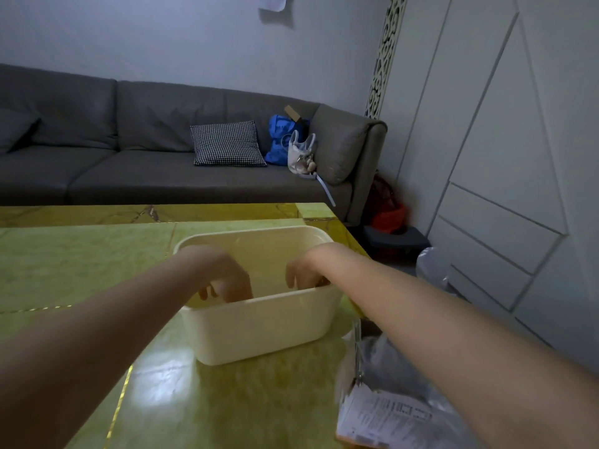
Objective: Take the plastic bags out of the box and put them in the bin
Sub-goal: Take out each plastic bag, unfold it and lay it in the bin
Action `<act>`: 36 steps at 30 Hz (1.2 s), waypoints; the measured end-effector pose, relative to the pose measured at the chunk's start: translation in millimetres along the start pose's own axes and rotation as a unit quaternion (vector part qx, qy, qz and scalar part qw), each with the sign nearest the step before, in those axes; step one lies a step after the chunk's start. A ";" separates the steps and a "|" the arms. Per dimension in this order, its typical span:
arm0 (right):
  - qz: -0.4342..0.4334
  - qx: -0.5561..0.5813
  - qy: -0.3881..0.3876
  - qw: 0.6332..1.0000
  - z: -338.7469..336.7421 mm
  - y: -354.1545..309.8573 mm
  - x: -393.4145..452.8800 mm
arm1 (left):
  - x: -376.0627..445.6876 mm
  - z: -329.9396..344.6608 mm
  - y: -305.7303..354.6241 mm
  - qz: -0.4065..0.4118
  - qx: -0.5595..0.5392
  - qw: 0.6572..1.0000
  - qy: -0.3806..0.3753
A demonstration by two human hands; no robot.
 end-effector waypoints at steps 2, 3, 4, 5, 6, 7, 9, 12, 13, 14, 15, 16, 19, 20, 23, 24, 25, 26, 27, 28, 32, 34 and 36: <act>0.012 -0.032 0.044 0.998 -9.2 0.1 -5.8 | 6.2 1.5 -1.2 0.010 0.052 0.999 -0.009; 0.014 -0.045 0.090 0.995 -12.6 -1.3 -6.1 | 10.5 4.5 -1.7 0.015 0.073 0.997 -0.003; 0.004 -0.045 0.137 0.990 -15.8 -4.8 -4.8 | 14.3 5.9 -3.2 0.007 0.069 0.998 -0.004; -0.006 -0.013 0.147 0.989 -16.1 -8.7 -0.9 | 14.2 5.9 -2.9 0.004 0.056 0.998 0.001; -0.020 0.035 0.115 0.993 -13.3 -13.1 3.2 | 12.4 4.7 -1.9 -0.003 0.040 0.999 0.010; -0.031 0.067 0.062 0.995 -10.0 -17.4 5.9 | 10.9 3.5 -0.5 -0.008 0.029 0.999 0.014; -0.027 0.055 -0.017 0.998 -2.5 -20.9 6.3 | 6.5 2.6 0.2 -0.011 0.003 1.000 0.010; -0.008 0.024 0.027 0.999 -5.7 -16.5 -1.3 | -7.0 -4.0 -3.7 -0.016 -0.047 0.998 0.031; -0.010 0.036 0.047 0.998 -12.1 -14.1 -9.3 | -13.1 -8.5 -5.1 -0.011 -0.074 0.995 0.063; -0.014 0.059 0.062 0.996 -19.8 -10.6 -17.3 | -18.1 -13.9 -4.9 -0.003 -0.103 0.989 0.103; -0.021 0.092 0.077 0.993 -29.1 -5.7 -28.4 | -24.8 -20.0 -2.4 0.010 -0.128 0.981 0.145; -0.030 0.120 0.093 0.988 -38.5 -0.3 -41.3 | -33.0 -26.0 2.3 0.025 -0.147 0.971 0.185; -0.037 0.161 0.142 0.976 -56.8 21.8 -89.7 | -62.5 -41.4 27.9 0.081 -0.182 0.945 0.258; -0.036 0.172 0.146 0.974 -58.8 29.3 -105.3 | -71.0 -44.2 38.0 0.098 -0.194 0.940 0.263; -0.011 0.214 0.091 0.972 -49.1 54.3 -147.5 | -90.7 -47.2 74.5 0.143 -0.222 0.927 0.265; 0.004 0.218 0.064 0.974 -43.2 61.8 -158.1 | -94.9 -47.3 85.7 0.151 -0.228 0.924 0.268; 0.024 0.214 0.038 0.976 -35.0 70.6 -169.0 | -99.7 -47.8 98.5 0.157 -0.232 0.920 0.273; 0.042 0.205 0.014 0.978 -26.1 77.6 -176.4 | -104.3 -47.3 109.1 0.160 -0.244 0.915 0.280; 0.057 0.195 -0.004 0.979 -16.2 83.5 -182.2 | -109.5 -46.5 119.2 0.166 -0.266 0.905 0.287; 0.070 0.188 -0.009 0.980 -6.3 88.7 -184.8 | -113.3 -45.0 128.0 0.176 -0.295 0.893 0.291; 0.062 0.229 0.117 0.965 17.6 99.6 -188.8 | -121.1 -35.5 156.4 0.244 -0.387 0.836 0.302; 0.028 0.294 0.187 0.937 15.7 99.0 -196.3 | -122.2 -32.8 167.0 0.259 -0.426 0.813 0.300; -0.011 0.352 0.228 0.908 8.1 97.2 -207.7 | -123.2 -32.5 172.0 0.253 -0.495 0.778 0.293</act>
Point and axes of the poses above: each hand's wrist, its own x-axis towards the middle knuckle, its own z-axis out of the palm, y = z × x, the point moved 1 cm from there along x, towards the middle knuckle, and after that the axes turned 2 degrees about y, right-handed, at the moved point
